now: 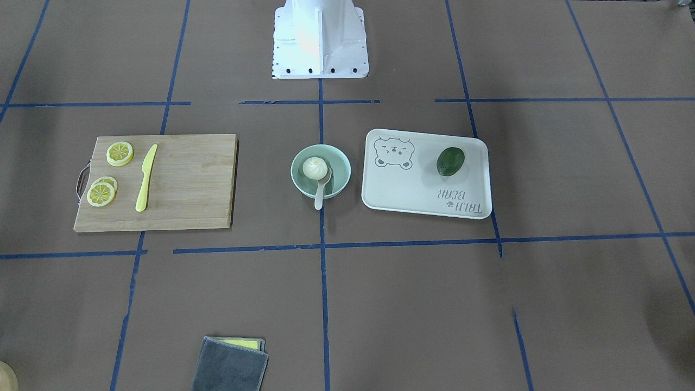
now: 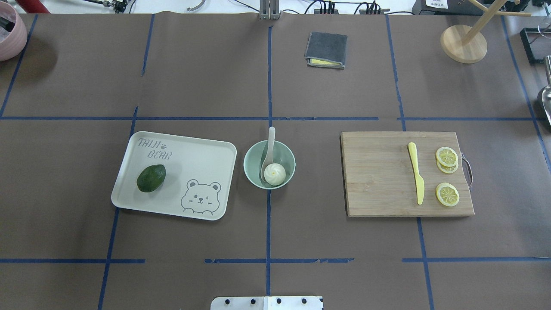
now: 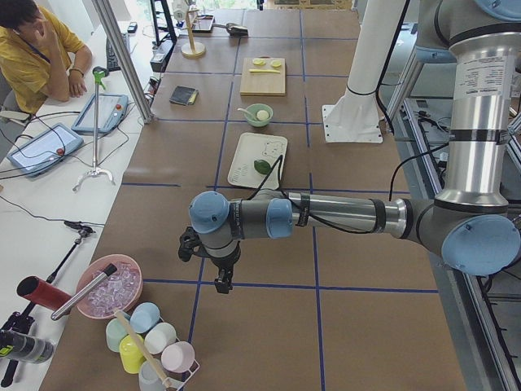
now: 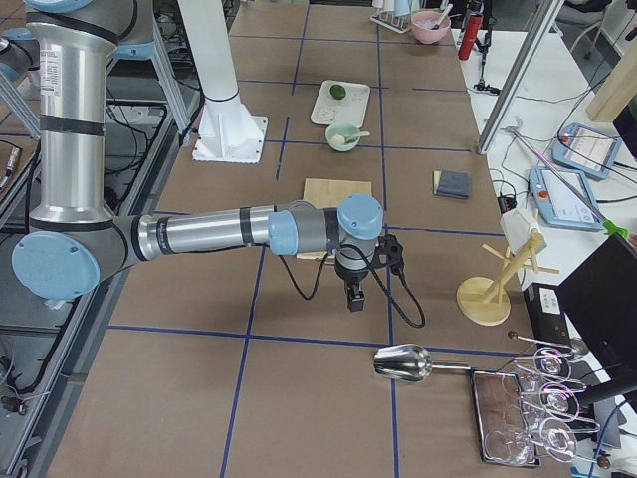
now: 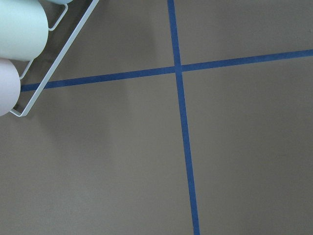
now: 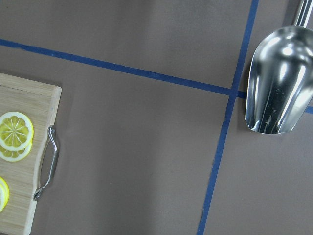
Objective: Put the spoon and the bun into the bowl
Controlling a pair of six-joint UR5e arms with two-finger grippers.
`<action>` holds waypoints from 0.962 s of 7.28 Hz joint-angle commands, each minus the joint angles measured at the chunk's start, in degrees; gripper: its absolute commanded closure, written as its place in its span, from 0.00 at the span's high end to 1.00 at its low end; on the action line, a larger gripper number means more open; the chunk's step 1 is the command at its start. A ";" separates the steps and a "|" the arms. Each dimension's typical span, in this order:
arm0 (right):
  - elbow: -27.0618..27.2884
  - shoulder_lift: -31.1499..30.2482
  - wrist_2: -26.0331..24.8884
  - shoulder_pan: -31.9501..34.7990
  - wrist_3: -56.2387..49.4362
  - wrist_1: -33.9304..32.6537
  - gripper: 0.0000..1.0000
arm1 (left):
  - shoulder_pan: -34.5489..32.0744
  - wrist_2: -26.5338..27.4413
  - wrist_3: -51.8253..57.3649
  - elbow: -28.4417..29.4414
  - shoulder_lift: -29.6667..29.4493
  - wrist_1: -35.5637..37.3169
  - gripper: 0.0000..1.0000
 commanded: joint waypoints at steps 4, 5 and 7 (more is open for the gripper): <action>0.59 -0.44 0.51 0.00 0.00 -0.26 1.00 | 0.00 -1.92 0.00 0.54 0.07 -0.01 1.00; 0.42 -0.44 0.33 0.00 0.00 0.00 1.00 | 0.00 -2.11 0.00 0.45 0.07 -0.01 1.00; 0.33 -0.35 -0.19 -0.09 -0.09 0.00 1.00 | 0.00 -2.11 0.00 0.11 -0.11 -0.01 1.00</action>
